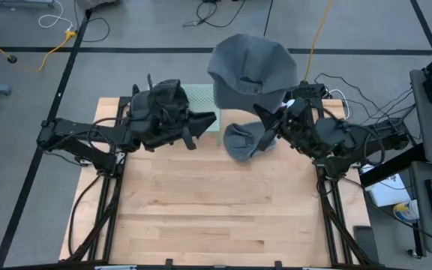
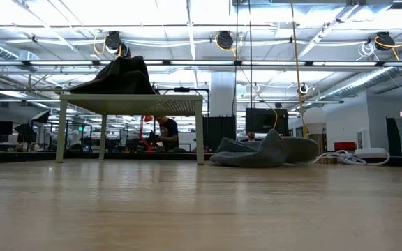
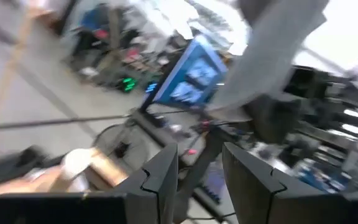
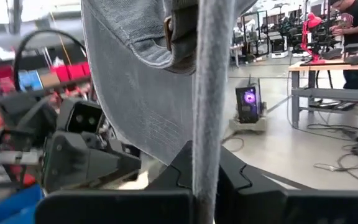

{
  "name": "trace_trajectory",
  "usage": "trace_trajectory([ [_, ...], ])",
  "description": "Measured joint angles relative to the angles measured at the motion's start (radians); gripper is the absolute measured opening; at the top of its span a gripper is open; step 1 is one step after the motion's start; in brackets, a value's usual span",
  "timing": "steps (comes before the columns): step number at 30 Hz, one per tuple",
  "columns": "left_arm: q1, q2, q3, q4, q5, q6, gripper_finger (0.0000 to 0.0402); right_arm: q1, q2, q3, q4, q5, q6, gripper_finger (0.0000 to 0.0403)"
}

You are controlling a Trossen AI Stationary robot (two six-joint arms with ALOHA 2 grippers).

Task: Pick & Place hat
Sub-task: Put the gray cap on the shelf

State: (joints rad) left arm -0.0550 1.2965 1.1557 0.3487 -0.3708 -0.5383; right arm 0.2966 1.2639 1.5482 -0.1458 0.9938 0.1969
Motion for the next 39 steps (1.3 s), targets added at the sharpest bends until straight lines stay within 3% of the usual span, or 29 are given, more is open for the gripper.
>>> trace_trajectory([
  [4,0.024,0.021,0.000,0.145,0.105,0.079,0.0129,0.000,0.001,0.000,0.081,-0.039,0.001,0.0006],
  [9,0.038,0.030,0.000,0.227,0.109,0.161,0.0129,-0.002,0.007,0.000,0.188,-0.109,0.042,0.0006],
  [14,0.045,0.055,-0.002,0.334,0.179,0.243,0.0129,-0.007,0.015,0.000,0.263,-0.108,0.049,0.0006],
  [22,0.040,0.128,-0.002,0.446,0.190,0.397,0.0129,-0.010,0.056,0.000,0.341,-0.109,0.053,0.0006],
  [26,0.040,0.163,0.000,0.543,0.214,0.404,0.0129,-0.010,0.068,0.000,0.342,-0.108,0.053,0.0006],
  [39,0.041,0.170,0.000,0.584,0.197,0.409,0.0129,-0.021,0.101,0.000,0.280,-0.111,0.145,0.0006],
])
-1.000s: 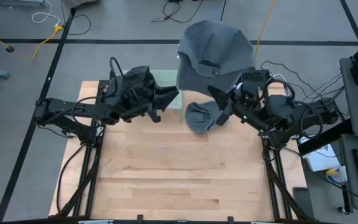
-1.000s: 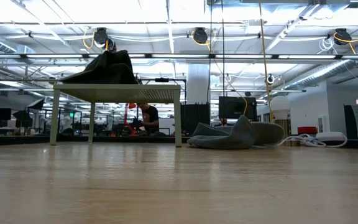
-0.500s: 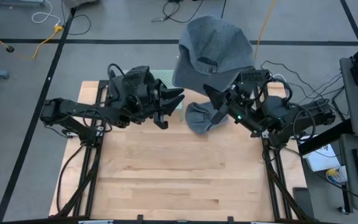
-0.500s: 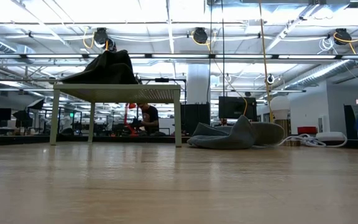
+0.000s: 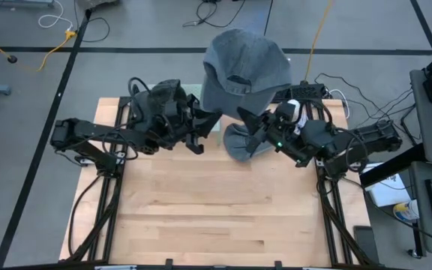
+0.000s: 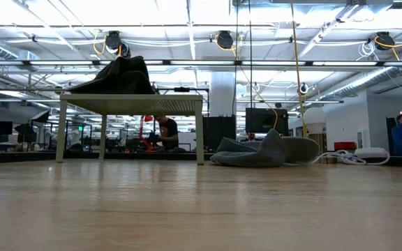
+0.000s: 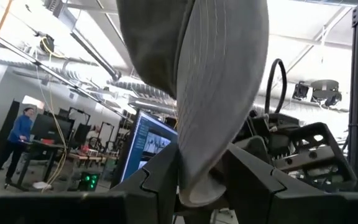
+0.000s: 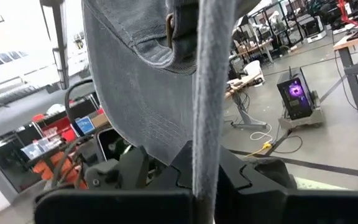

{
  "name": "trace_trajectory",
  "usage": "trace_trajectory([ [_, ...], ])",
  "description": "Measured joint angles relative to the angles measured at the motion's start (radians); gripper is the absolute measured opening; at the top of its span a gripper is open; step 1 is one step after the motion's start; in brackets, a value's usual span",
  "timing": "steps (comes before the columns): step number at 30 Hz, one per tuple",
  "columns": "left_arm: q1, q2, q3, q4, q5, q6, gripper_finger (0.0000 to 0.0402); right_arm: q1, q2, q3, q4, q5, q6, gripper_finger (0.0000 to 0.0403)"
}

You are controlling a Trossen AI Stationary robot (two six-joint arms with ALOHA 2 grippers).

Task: Pick & Place hat
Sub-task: Put the gray cap on the shelf

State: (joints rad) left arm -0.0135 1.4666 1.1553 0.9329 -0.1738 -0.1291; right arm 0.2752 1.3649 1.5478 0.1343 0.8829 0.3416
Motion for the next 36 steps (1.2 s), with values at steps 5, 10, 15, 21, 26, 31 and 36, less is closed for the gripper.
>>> trace_trajectory([
  [5,0.000,0.000,0.000,0.002,-0.021,-0.032,0.0118,0.000,0.007,0.000,0.003,-0.024,0.021,0.0006],
  [10,0.000,0.000,0.000,0.000,-0.041,-0.107,0.0047,0.000,0.007,0.000,0.004,-0.023,0.011,0.0017],
  [15,0.005,0.000,0.000,-0.004,-0.060,-0.157,0.0016,0.000,0.007,0.000,-0.020,-0.028,-0.030,0.0050],
  [21,0.009,-0.027,-0.001,-0.001,-0.075,-0.184,0.0010,0.031,-0.040,0.000,-0.239,0.008,-0.096,0.0125],
  [26,0.021,-0.097,0.000,-0.181,-0.039,-0.120,0.0009,0.089,-0.124,0.000,-0.424,0.032,-0.093,0.0198],
  [31,0.037,-0.167,0.000,-0.376,0.049,-0.047,0.0009,0.143,-0.192,0.000,-0.580,-0.022,-0.073,0.0236],
  [36,0.054,-0.211,0.000,-0.523,0.176,-0.035,0.0009,0.166,-0.259,0.000,-0.716,-0.127,-0.062,0.0243],
])
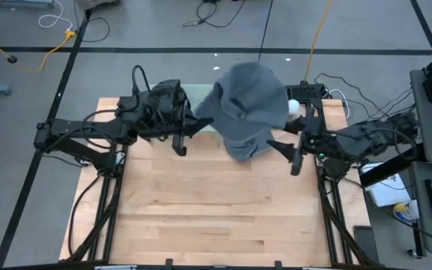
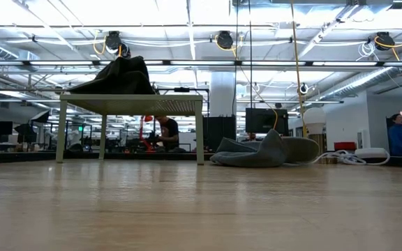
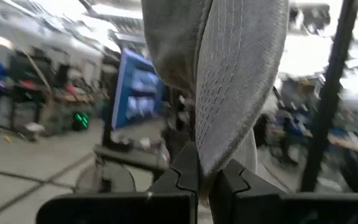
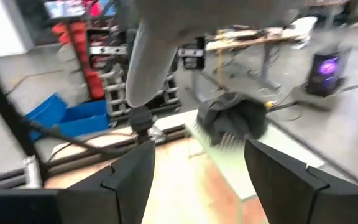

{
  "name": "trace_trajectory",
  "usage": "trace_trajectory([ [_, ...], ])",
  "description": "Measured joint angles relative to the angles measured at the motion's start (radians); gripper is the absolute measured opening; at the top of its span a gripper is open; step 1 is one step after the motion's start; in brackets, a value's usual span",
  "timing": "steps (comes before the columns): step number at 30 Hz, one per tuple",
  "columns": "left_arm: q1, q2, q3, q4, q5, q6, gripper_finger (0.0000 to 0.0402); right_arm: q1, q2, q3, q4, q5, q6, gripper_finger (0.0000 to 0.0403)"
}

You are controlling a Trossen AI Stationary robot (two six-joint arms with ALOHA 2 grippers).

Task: Pick & Place hat
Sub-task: Put the gray cap on the shelf

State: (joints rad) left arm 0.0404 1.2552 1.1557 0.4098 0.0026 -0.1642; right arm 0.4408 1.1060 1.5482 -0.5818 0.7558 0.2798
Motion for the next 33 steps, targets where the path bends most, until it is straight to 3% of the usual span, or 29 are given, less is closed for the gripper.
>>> trace_trajectory([
  [14,0.029,-0.082,0.000,-0.243,0.341,-0.018,0.0009,0.000,-0.170,0.000,-0.077,-0.284,0.140,0.0226],
  [22,0.037,-0.077,0.000,-0.319,0.337,-0.041,0.0009,0.000,-0.186,0.000,-0.001,-0.284,0.228,0.0220],
  [33,0.040,-0.039,-0.002,-0.327,0.340,-0.073,0.0009,-0.017,-0.080,0.000,0.101,-0.245,0.121,0.0212],
])
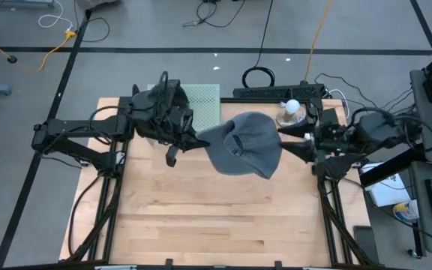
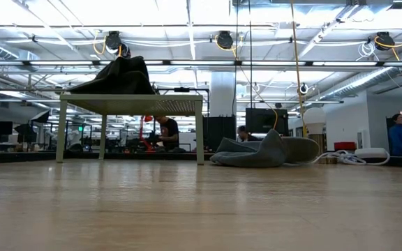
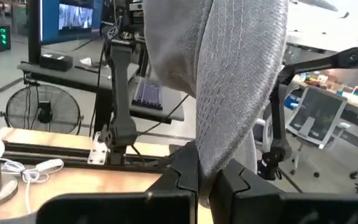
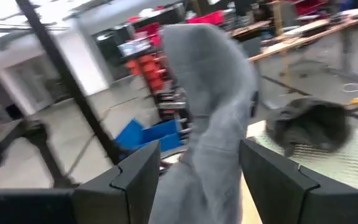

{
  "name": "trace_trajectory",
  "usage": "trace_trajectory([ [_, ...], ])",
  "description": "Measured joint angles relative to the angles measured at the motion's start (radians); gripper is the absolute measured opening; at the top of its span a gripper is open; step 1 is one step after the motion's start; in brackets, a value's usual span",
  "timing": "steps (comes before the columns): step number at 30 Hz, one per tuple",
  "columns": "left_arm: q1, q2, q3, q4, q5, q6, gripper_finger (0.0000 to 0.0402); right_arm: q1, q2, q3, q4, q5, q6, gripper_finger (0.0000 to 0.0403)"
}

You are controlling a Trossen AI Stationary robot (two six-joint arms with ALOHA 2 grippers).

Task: Pick & Place hat
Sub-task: Put the gray cap on the shelf

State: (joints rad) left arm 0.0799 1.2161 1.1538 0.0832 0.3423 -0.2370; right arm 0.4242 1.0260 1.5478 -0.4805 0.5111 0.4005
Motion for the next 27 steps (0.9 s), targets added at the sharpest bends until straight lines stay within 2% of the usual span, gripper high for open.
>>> trace_trajectory([
  [3,0.000,0.013,0.003,0.030,0.005,-0.001,0.0009,-0.019,0.020,0.000,0.001,0.065,0.008,0.0212],
  [17,0.000,0.016,0.002,0.015,0.010,-0.005,0.0009,-0.071,0.040,0.000,0.013,0.035,0.030,0.0210],
  [21,0.000,0.017,0.002,0.008,0.016,-0.010,0.0009,-0.071,0.042,0.000,0.012,0.001,0.033,0.0189],
  [27,0.000,0.017,0.002,-0.004,0.001,-0.013,0.0009,-0.071,0.041,0.000,0.012,-0.090,0.033,0.0128],
])
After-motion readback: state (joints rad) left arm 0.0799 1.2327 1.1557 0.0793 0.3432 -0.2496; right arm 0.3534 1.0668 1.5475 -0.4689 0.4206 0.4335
